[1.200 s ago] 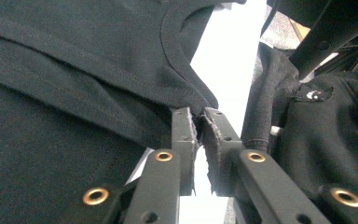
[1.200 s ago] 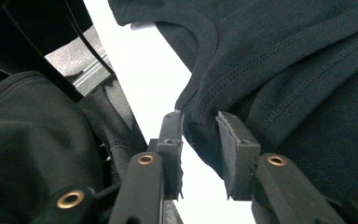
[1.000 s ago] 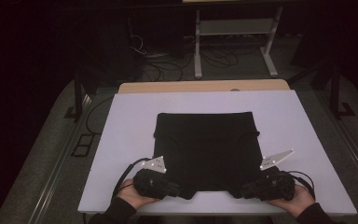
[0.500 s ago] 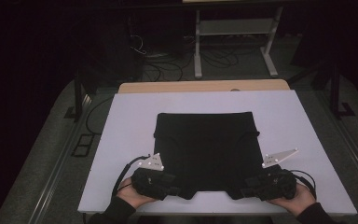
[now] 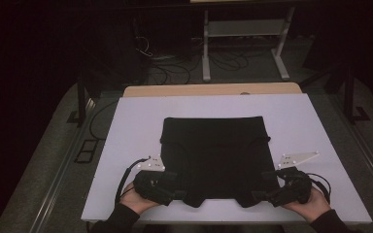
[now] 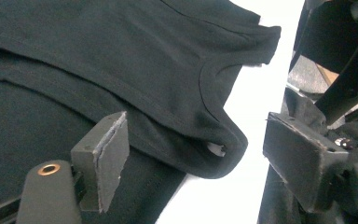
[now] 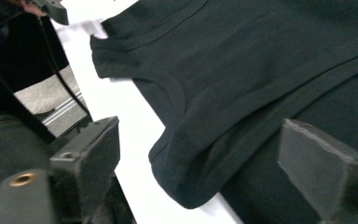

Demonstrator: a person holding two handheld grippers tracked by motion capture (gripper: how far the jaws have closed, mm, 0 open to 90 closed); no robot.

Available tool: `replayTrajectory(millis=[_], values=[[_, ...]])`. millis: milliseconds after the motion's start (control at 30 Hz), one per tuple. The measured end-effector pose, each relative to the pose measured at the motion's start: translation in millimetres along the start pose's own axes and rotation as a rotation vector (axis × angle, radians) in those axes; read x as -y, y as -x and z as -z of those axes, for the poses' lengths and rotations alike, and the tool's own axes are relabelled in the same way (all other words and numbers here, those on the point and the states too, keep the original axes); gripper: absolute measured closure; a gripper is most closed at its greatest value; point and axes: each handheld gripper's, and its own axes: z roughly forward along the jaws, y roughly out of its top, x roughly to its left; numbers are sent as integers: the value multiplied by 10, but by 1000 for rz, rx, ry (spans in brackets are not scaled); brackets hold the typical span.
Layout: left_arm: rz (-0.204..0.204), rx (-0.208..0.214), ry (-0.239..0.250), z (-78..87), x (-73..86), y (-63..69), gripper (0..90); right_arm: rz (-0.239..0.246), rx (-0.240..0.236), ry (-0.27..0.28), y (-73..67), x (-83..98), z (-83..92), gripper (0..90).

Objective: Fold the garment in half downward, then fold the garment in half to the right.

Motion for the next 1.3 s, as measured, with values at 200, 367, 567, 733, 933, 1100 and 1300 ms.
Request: replayTrajectory(millis=[200, 367, 567, 733, 933, 1100, 1300], values=[[-3, -14, 28, 22, -5, -8, 122, -2, 42, 36, 27, -40, 34, 0], [-3, -25, 45, 59, 9, -27, 88, -1, 46, 41, 46, -53, 35, 0], [7, -47, 75, 115, 36, -44, 49, 4, 39, 30, 43, -57, 18, 0], [18, -84, 107, 162, 73, -79, 0, 20, 56, 31, 55, -68, 7, 0], [38, -109, 144, 234, 110, -104, 0, 24, 71, 33, 80, -104, -20, 0], [61, -132, 168, 292, 149, -141, 0, 29, 80, 38, 120, -161, -25, 0], [79, -153, 173, 354, 203, -189, 0, 35, 86, 46, 176, -233, -19, 0]])
